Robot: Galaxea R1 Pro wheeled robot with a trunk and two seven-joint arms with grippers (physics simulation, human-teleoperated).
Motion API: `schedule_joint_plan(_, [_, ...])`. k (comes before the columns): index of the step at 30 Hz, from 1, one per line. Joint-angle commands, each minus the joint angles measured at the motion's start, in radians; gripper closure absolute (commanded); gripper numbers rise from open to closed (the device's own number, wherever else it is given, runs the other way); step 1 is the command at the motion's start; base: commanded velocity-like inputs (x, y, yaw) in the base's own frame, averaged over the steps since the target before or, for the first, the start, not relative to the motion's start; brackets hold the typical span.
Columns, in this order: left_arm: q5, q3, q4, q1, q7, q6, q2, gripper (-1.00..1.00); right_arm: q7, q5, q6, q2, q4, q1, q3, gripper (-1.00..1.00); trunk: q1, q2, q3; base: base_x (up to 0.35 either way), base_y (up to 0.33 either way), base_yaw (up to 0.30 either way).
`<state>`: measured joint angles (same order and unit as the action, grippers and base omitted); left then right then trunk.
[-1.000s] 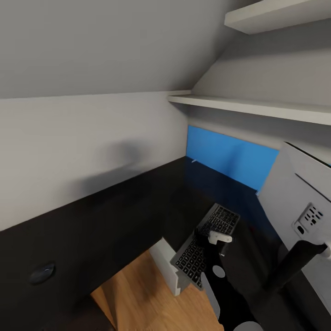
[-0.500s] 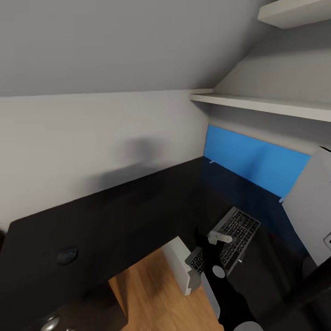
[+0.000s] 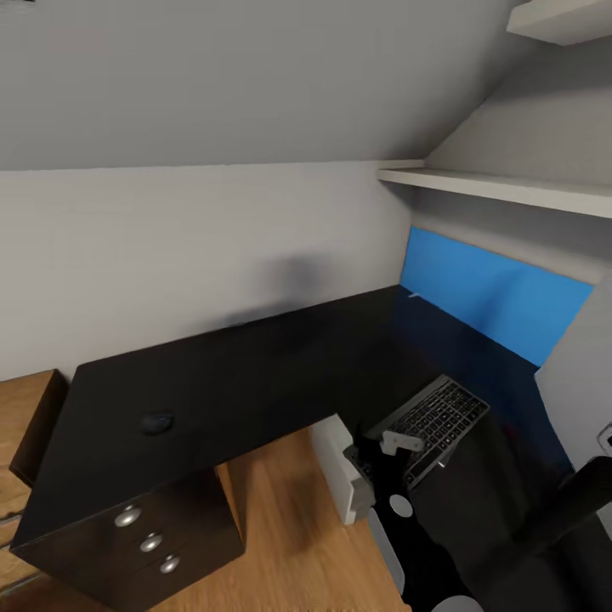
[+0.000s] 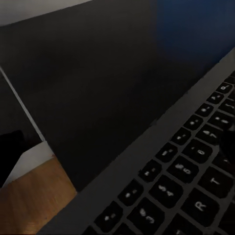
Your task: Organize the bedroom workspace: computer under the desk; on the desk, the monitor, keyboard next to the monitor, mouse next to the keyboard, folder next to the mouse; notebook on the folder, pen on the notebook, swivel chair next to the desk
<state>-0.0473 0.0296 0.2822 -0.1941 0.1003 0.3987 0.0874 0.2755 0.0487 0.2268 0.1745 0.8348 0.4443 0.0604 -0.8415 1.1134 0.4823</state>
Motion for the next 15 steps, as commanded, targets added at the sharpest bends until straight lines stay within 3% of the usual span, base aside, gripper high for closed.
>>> schedule_joint_plan(1, [-0.005, 0.004, -0.001, -0.001, 0.004, 0.003, 0.000, -1.00, 0.004, 0.005, 0.004, 0.000, -0.001, 0.001, 0.003, -1.00, 0.000, 0.001, 0.002, -0.217, -0.204, 0.243])
schedule_joint_plan(15, [-0.005, 0.003, -0.001, -0.001, 0.004, 0.004, 0.000, -1.00, 0.004, 0.004, 0.003, 0.000, -0.016, 0.001, 0.038, -1.00, 0.000, 0.001, 0.014, -0.042, -0.039, 0.242])
